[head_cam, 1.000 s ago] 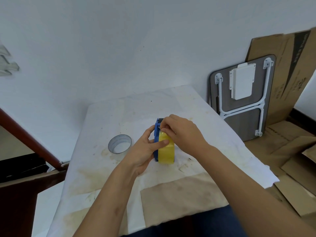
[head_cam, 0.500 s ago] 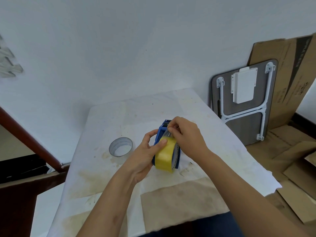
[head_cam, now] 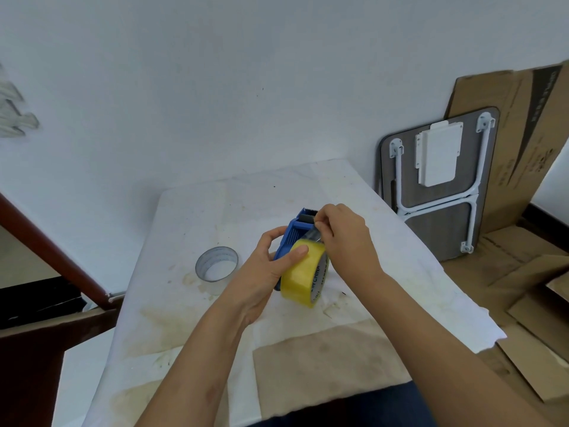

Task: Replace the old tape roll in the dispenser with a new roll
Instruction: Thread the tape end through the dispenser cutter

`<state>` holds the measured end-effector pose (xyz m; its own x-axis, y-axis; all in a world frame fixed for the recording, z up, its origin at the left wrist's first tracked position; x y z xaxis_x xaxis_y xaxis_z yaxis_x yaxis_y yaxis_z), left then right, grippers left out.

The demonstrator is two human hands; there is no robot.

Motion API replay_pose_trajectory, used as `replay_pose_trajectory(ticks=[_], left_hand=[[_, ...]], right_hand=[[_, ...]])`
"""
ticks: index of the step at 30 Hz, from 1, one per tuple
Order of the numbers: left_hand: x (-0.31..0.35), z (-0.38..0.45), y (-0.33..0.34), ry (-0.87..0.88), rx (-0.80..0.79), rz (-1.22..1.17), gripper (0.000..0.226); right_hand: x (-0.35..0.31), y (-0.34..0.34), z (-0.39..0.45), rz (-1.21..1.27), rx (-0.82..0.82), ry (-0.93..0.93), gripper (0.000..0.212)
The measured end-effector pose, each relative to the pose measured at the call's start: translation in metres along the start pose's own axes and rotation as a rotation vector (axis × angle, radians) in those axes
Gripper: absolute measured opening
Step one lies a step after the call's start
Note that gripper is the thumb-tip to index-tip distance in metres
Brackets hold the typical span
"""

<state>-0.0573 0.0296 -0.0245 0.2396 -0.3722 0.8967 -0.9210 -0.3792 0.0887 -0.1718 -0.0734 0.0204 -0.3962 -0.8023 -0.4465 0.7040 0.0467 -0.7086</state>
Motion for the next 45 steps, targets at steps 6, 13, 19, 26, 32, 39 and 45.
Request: replay_pose_trajectory(ticks=[6, 13, 19, 26, 32, 39, 45], left_hand=[[-0.001, 0.002, 0.000, 0.022, -0.001, 0.108, 0.051], [-0.005, -0.003, -0.001, -0.022, -0.026, -0.041, 0.061], [-0.007, -0.002, -0.004, -0.017, -0.047, -0.085, 0.068], [0.001, -0.009, 0.005, 0.047, -0.060, 0.136, 0.060], [0.005, -0.014, 0.008, 0.077, -0.046, 0.239, 0.032], [0.007, -0.016, 0.018, 0.062, 0.012, 0.179, 0.037], [0.008, -0.010, 0.030, 0.095, 0.031, 0.128, 0.079]], right_hand=[[0.005, -0.002, 0.003, -0.066, -0.063, 0.058, 0.014], [0.007, -0.003, 0.004, -0.109, -0.119, 0.020, 0.015], [0.013, 0.000, 0.005, -0.102, -0.235, -0.007, 0.016], [0.013, -0.009, 0.015, -0.113, -0.174, 0.072, 0.016], [0.017, -0.018, 0.017, 0.035, -0.083, 0.158, 0.012], [0.015, -0.016, 0.021, 0.228, -0.039, 0.056, 0.009], [0.020, -0.013, 0.014, 0.309, 0.083, 0.042, 0.006]])
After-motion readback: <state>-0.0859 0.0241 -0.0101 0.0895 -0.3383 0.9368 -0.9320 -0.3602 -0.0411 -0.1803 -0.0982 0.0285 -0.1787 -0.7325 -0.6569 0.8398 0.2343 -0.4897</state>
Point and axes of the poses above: each hand's wrist, its own z-axis towards the middle knuckle, its own y-axis out of the palm, x = y × z, the point moved 5 cm from there along z, towards the middle knuckle, and after that the axes turned 14 degrees about -y, right-handed, at the moved point
